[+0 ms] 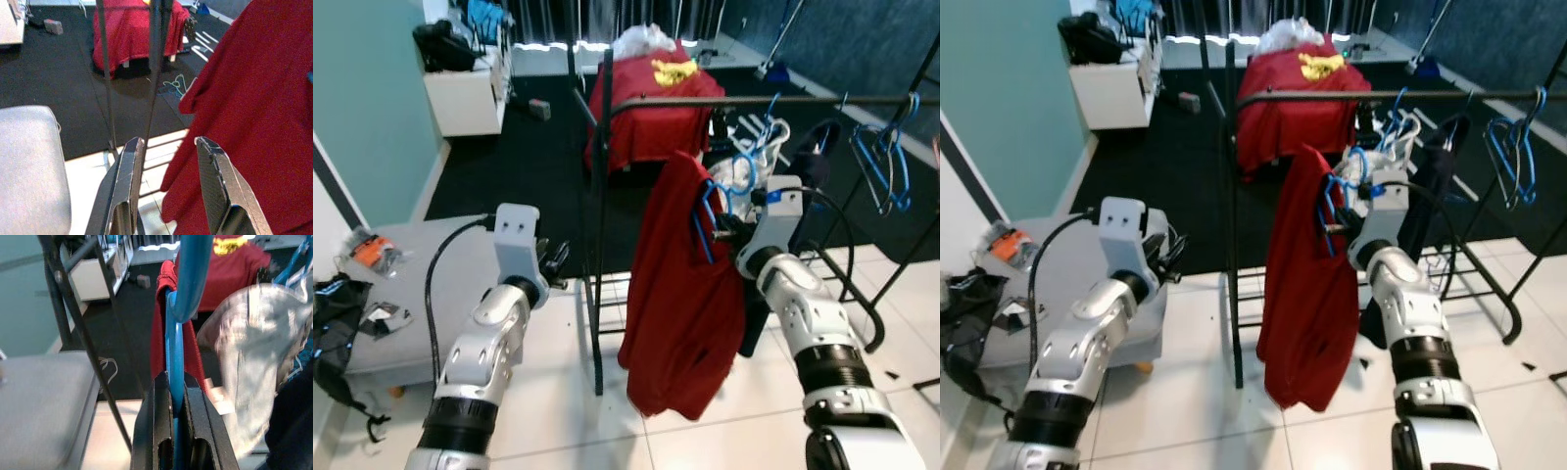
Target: Hang hanger
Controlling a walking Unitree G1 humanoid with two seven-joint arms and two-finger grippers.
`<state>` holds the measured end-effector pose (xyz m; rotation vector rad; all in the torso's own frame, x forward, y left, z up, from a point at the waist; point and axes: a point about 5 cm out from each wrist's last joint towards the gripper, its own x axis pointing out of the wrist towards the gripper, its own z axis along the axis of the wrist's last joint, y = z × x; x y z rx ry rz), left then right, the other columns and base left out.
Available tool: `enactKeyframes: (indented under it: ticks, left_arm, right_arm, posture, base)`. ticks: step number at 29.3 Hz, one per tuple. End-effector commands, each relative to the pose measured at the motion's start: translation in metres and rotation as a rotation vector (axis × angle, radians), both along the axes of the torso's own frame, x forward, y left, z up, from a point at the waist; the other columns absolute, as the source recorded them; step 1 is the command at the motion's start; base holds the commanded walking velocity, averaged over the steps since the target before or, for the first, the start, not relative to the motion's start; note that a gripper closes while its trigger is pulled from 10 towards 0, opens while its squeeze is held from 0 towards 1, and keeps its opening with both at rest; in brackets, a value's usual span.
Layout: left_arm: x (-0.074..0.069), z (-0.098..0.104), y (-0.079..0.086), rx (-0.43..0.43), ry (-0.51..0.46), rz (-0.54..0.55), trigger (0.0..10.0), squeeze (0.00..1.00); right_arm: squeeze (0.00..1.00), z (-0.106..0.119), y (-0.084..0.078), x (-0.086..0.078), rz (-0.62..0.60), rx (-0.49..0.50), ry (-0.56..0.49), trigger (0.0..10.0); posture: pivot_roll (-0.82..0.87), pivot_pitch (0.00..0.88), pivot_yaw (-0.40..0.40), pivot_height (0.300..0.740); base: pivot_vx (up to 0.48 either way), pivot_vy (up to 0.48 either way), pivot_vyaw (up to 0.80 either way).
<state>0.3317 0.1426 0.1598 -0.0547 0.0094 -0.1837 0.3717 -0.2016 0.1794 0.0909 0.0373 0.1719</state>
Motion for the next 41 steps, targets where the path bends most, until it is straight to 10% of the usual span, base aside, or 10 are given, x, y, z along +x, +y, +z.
enactKeyframes:
  ticks: [1,41]
  left_arm:
    - [0.0,-0.004,0.004,0.008,0.016,0.011,10.0,0.0]
    - [-0.001,-0.009,0.006,0.035,0.039,-0.011,10.0,0.0]
  right_arm:
    - [0.0,0.008,0.005,0.002,0.015,0.019,-0.028,10.0]
    - [0.0,0.045,-0.022,0.02,-0.017,0.072,-0.047,10.0]
  posture:
    - [-0.02,0.0,-0.048,0.74]
    - [-0.03,0.0,-0.042,0.74]
  base:
    - [0.371,0.0,0.0]
    - [0.261,0.0,0.0]
